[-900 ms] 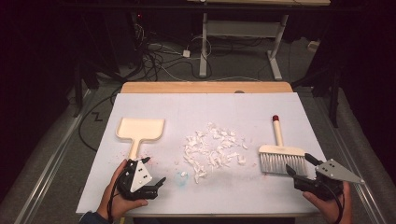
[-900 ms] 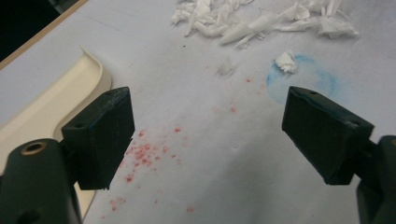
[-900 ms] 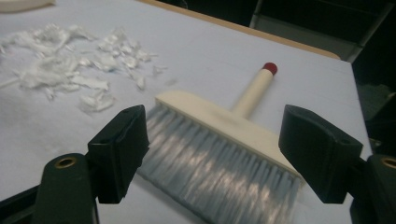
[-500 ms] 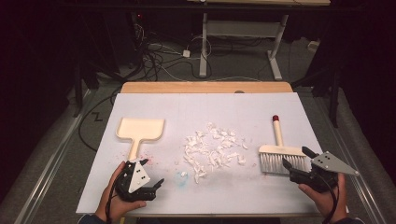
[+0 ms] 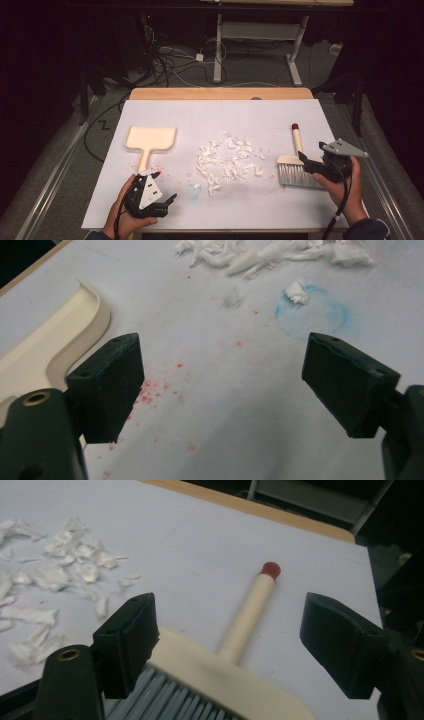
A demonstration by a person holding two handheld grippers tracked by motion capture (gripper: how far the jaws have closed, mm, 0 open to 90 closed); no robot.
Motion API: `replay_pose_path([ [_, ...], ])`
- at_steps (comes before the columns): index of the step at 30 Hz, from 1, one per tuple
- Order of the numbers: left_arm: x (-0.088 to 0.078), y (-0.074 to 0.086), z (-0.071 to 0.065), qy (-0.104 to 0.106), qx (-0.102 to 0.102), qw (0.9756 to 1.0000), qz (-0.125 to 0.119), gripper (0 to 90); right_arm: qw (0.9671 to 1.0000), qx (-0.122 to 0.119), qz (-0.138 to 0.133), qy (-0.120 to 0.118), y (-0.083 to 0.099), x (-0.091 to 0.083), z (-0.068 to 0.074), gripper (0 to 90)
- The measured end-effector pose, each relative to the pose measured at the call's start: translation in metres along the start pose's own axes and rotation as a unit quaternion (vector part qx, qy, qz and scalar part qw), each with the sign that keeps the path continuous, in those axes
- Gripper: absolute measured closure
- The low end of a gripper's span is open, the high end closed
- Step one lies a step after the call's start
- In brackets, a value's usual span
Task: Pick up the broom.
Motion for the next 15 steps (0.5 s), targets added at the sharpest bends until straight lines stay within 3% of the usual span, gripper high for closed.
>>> replay_pose_path([
  [2, 0.0, 0.001, -0.001, 0.002, 0.002, 1.0, 0.002, 16.0, 0.9989, 0.026, 0.037, 0.011, -0.002, 0.02, -0.01, 28.1],
  [3, 0.0, 0.001, -0.001, 0.002, 0.002, 1.0, 0.002, 16.0, 0.9979, 0.031, 0.057, 0.003, -0.001, 0.027, -0.011, 30.0],
  [4, 0.0, 0.002, -0.001, 0.003, 0.002, 1.0, 0.002, 16.0, 0.9956, 0.037, 0.086, -0.009, 0.002, 0.035, -0.01, 30.5],
  [6, -0.001, 0.001, 0.0, 0.004, -0.002, 1.0, 0.0, 16.0, 0.9905, 0.046, 0.129, -0.01, 0.007, 0.05, -0.011, 31.2],
  [10, 0.0, 0.001, 0.0, 0.005, 0.001, 1.0, 0.0, 16.0, 0.9867, 0.05, 0.155, 0.007, 0.012, 0.069, -0.016, 32.8],
  [13, 0.0, 0.002, 0.0, 0.007, 0.001, 1.0, 0.002, 16.0, 0.9805, 0.086, 0.175, 0.02, 0.019, 0.084, -0.026, 34.1],
  [15, 0.0, 0.002, 0.0, 0.006, 0.001, 1.0, 0.001, 16.0, 0.9793, 0.089, 0.181, 0.019, 0.02, 0.087, -0.027, 34.5],
])
Point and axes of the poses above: each handheld gripper's, and its own axes: x roughly forward along the jaws, y roughly out of its underside, z roughly to its left, the point moved 7 cm from there along x, roughly forward along the jaws, and after that the axes turned 3 degrees about -z, right-handed, at the moved point
